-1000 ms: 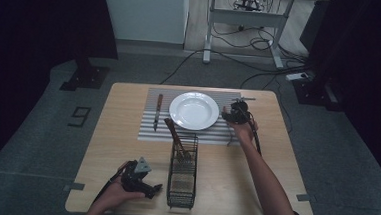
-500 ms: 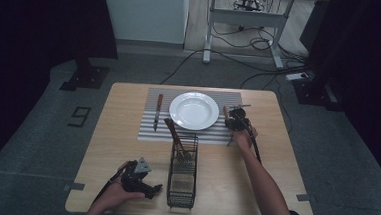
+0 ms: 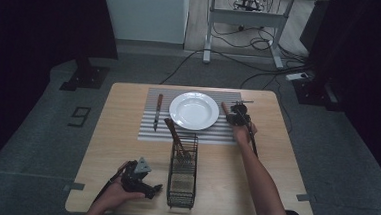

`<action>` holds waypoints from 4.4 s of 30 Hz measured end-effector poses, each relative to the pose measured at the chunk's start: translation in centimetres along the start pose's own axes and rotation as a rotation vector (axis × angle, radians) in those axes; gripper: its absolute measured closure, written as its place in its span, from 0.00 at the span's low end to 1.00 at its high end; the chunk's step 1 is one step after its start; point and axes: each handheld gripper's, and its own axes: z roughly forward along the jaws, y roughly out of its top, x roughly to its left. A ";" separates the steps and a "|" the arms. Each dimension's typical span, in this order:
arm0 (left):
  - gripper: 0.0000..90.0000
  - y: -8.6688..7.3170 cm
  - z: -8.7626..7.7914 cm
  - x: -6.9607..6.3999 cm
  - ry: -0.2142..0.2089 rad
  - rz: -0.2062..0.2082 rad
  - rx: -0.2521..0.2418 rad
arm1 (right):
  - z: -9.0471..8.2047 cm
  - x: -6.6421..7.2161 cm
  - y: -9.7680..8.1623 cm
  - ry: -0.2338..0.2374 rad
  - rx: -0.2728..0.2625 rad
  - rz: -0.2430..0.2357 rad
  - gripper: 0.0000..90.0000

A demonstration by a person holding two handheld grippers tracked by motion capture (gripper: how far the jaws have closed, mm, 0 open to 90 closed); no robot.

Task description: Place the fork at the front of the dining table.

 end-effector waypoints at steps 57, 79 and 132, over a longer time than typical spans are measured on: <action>0.00 -0.1 0.0 -0.1 0.001 -0.001 0.000 | -4.1 -1.6 -1.6 0.109 0.052 -0.079 0.66; 0.00 -0.1 -0.1 -0.2 0.002 0.000 0.002 | -3.6 -1.3 -3.2 0.125 0.045 -0.096 0.64; 0.00 -0.1 -0.1 -0.3 -0.003 0.003 0.001 | -16.0 0.6 -7.4 0.312 -0.187 -0.137 0.43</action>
